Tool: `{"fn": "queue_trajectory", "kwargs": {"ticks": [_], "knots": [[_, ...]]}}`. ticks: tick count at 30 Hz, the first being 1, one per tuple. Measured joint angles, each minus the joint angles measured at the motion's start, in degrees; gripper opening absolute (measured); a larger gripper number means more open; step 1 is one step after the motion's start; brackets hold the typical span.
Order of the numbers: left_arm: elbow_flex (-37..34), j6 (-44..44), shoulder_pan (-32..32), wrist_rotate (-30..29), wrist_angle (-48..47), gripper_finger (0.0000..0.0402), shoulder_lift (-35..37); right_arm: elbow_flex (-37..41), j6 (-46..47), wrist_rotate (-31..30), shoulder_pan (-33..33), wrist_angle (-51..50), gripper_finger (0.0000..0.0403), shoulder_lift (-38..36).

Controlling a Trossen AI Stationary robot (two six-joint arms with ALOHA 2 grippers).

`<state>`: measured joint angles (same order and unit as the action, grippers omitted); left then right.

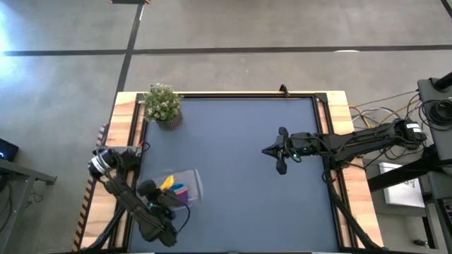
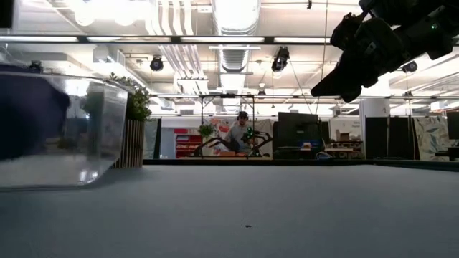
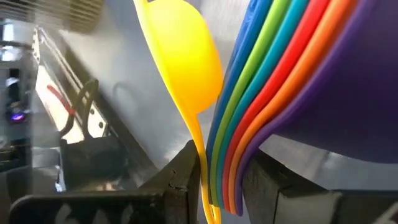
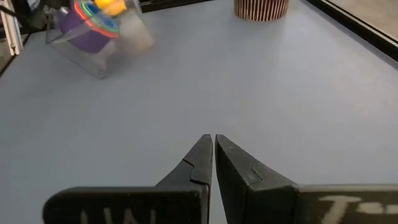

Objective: Nest measuring cups in basket
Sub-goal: Put the stacked measuring cups into the transparent bin

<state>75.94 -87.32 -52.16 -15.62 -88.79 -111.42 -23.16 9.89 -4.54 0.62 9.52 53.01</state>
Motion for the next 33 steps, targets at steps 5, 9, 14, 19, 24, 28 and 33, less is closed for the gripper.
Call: {"fn": "queue_trajectory", "kwargs": {"ticks": [5,9,14,19,24,28,33], "knots": [[-0.59,-0.27,0.57,0.06,-0.23,0.0068,2.84,0.00,0.16,0.01,0.00,-0.11,0.0009,0.00],[-0.05,-0.27,0.79,-0.48,-0.86,0.0068,5.10,0.00,0.17,0.02,0.00,-0.15,0.0009,0.00],[0.13,-1.23,1.17,-3.85,-1.05,0.0068,7.70,0.00,0.24,0.09,0.00,0.75,0.0009,0.00],[0.73,-1.27,1.78,-8.74,-1.18,0.0068,10.45,0.00,0.57,1.60,0.00,1.56,0.0009,0.00],[2.09,0.77,3.97,-15.84,-1.15,0.0068,12.40,0.00,0.55,1.66,0.00,1.58,0.0009,0.00],[3.97,7.50,7.95,-21.43,-1.17,0.0068,12.77,0.00,0.51,1.67,0.00,1.97,0.0009,0.00],[6.01,18.09,15.29,-29.33,-1.20,0.0068,12.07,0.00,-0.29,1.66,0.00,1.95,0.0009,0.00]]}}
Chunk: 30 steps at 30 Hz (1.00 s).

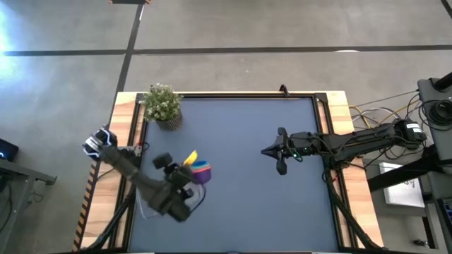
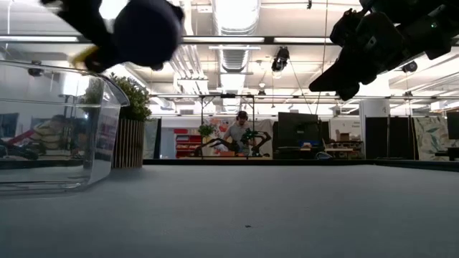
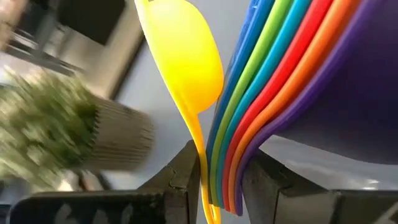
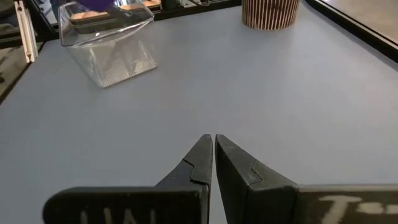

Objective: Nest measuring cups in basket
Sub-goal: Put the stacked measuring cups into the transparent bin

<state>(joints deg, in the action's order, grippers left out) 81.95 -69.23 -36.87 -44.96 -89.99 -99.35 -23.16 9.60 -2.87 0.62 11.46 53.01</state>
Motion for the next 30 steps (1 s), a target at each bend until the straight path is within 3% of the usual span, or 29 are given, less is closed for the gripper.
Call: {"fn": "queue_trajectory", "kwargs": {"ticks": [7,17,30], "knots": [[0.94,14.07,11.50,-9.97,0.29,0.0068,-2.86,-0.02,-0.47,0.00,0.00,-0.41,0.0009,0.00],[1.77,23.74,23.20,-16.08,5.99,0.0068,-13.31,-0.02,-0.85,-0.02,0.00,-0.94,0.0009,0.00],[19.68,30.82,26.96,-17.09,4.50,0.0068,-33.08,-0.02,-0.83,-0.04,0.00,-1.51,0.0009,0.00]]}}
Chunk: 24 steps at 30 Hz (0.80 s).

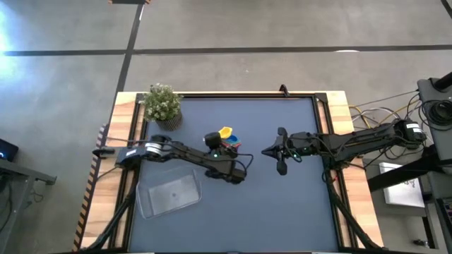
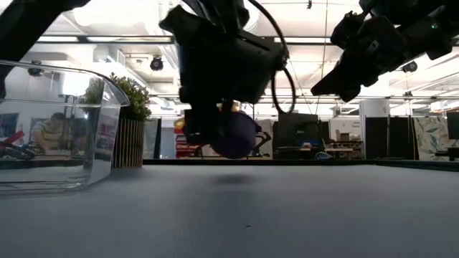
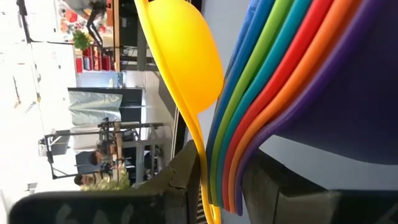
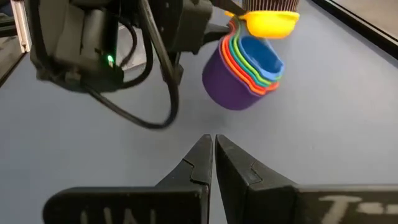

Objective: Nest measuring cups in basket
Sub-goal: Put the stacked measuring cups into the transparent bin

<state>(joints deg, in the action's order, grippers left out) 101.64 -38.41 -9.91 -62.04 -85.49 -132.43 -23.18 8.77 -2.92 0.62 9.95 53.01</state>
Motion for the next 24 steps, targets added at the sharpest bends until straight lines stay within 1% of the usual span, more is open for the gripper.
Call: {"fn": "queue_trajectory", "kwargs": {"ticks": [5,12,15,18,21,24], "knots": [[3.55,0.28,0.28,0.40,-0.07,0.0068,-2.37,0.00,0.18,0.02,0.00,-0.85,0.0009,0.00],[3.34,-1.61,0.28,0.60,0.90,0.0071,-2.77,0.00,0.13,0.02,0.00,-1.11,0.0009,0.00],[3.23,-2.33,0.28,0.64,1.26,0.0099,-2.77,0.00,0.12,0.00,0.00,-1.13,0.0009,0.00],[2.88,-2.54,0.28,0.68,1.65,0.0108,-2.77,0.00,0.14,0.00,0.00,-1.13,0.0009,0.00],[2.79,-0.43,0.28,2.29,2.96,0.0103,-2.77,0.00,0.16,0.00,0.00,-1.13,0.0009,0.00],[2.72,2.32,0.27,5.38,6.28,0.0102,-2.77,0.00,0.16,0.00,0.00,-1.13,0.0009,0.00]]}}
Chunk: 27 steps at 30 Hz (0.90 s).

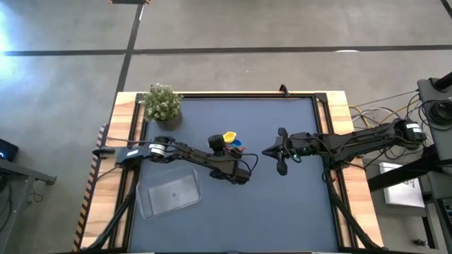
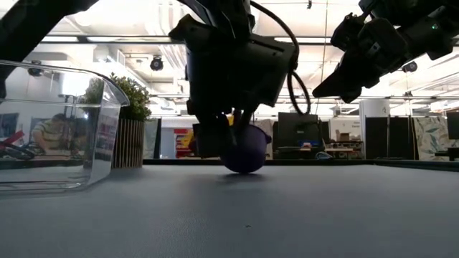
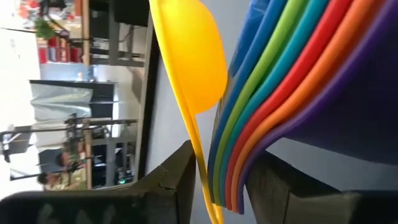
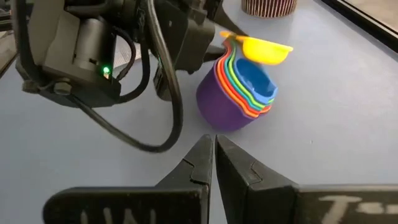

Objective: Nest measuring cups in basket
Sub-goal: Put the stacked measuring cups into the transparent bin

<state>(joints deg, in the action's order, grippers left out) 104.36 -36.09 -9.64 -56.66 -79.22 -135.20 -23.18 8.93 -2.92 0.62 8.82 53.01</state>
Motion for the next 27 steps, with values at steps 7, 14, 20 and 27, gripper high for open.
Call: {"fn": "queue_trajectory", "kwargs": {"ticks": [7,14,20,27], "knots": [[0.00,3.55,-0.03,3.62,3.15,0.0129,0.11,0.00,0.00,-0.02,0.00,0.00,0.0009,0.00],[0.00,7.09,-0.48,8.37,4.42,0.0181,0.11,0.00,-0.15,-0.02,0.00,0.00,0.0009,0.00],[1.69,7.14,-1.96,10.34,4.80,0.0242,0.11,0.00,-0.51,-0.04,0.00,0.01,0.0009,0.00],[8.00,8.70,-3.67,11.45,4.67,0.0284,0.11,0.00,-0.50,-0.07,0.00,0.00,0.0009,0.00]]}}
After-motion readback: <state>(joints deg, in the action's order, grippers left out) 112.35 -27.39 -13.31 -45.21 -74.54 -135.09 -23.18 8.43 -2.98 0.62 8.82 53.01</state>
